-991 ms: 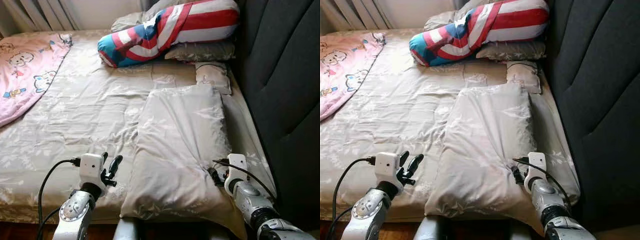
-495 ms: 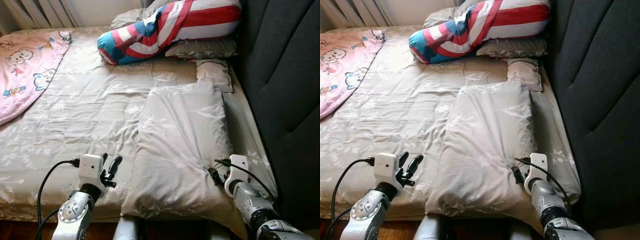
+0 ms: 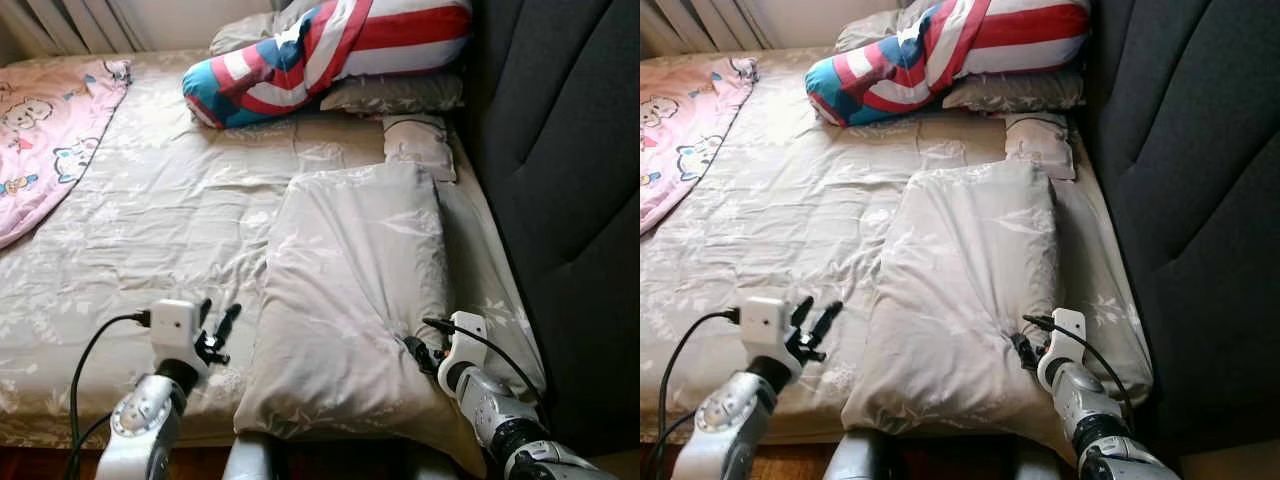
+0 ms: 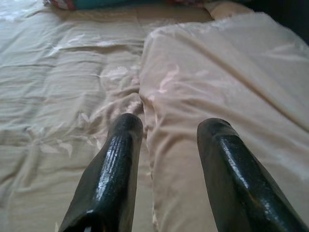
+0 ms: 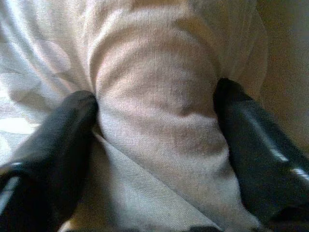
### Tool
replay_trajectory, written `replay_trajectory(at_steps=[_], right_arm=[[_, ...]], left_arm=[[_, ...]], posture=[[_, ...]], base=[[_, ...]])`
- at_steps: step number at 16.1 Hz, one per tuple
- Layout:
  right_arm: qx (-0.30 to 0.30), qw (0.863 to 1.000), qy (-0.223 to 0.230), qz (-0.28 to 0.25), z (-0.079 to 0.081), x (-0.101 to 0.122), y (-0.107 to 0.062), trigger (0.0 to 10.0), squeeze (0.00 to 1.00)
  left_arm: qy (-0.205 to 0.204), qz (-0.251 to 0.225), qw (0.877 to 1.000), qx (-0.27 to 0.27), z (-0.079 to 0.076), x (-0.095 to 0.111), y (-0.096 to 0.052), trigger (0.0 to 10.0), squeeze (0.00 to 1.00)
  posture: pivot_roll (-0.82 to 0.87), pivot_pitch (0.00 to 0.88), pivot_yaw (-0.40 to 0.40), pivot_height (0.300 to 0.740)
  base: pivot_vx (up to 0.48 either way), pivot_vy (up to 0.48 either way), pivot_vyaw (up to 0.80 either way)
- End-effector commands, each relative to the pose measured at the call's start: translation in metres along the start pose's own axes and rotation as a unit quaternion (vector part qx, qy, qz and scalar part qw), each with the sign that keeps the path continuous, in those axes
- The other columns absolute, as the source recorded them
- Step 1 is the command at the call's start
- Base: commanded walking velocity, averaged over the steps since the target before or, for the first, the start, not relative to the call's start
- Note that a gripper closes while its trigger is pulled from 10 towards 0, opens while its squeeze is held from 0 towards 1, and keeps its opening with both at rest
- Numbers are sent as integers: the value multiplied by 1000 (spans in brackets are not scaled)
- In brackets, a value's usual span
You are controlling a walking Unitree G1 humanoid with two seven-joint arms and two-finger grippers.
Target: Clean up the room
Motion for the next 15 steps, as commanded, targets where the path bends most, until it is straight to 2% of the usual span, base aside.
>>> replay_trajectory(at_steps=[1, 3, 8, 10, 11, 12, 13, 15], right_arm=[[-14, 995, 19, 92, -5, -52, -5, 0, 0], [-18, 996, 16, 87, -11, -49, -6, 0, 0], [-20, 996, 13, 82, -11, -46, -5, 0, 0], [-17, 997, 8, 79, -11, -44, -5, 0, 0], [-17, 997, 6, 76, -13, -41, -5, 0, 0], [-17, 997, 5, 74, -13, -40, -5, 0, 0], [-17, 997, 1, 73, -15, -39, -6, 0, 0], [-18, 998, -2, 68, -16, -34, -5, 0, 0]], left_arm=[[-22, 12, 1000, 8, 6, -4, -1, 10000, 0], [-21, 15, 1000, 1, 12, -4, 0, 10000, 0], [73, 45, 996, -21, 31, -11, -4, 10000, 0], [109, 57, 992, 14, 55, -14, -4, 10000, 0], [107, 53, 992, 45, 64, -13, -4, 10000, 0], [90, 47, 993, 57, 66, -12, -3, 10000, 0], [57, 35, 995, 69, 64, -10, 1, 10000, 0], [18, 29, 998, 56, 52, -12, 10, 10000, 0]], posture=[[55, 180, 60, 646], [56, 182, 55, 646], [60, 180, 52, 646], [50, 180, 41, 646], [48, 184, 34, 646], [47, 186, 28, 646], [41, 185, 19, 646], [27, 186, 12, 646]], base=[[0, 0, 0], [0, 0, 0], [0, 0, 0], [0, 0, 0], [0, 0, 0], [0, 0, 0], [0, 0, 0], [0, 0, 0]])
Point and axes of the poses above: a point about 5 cm out from each wrist's last joint towards the gripper, its own y axis pointing out of the wrist towards the gripper, its own x axis along the axis of the wrist's last joint, z = x × y, the point moved 3 cm from there along y, pointing out of the wrist towards the gripper, and after that the axes turned 6 degrees about y, right-handed, at the moved point
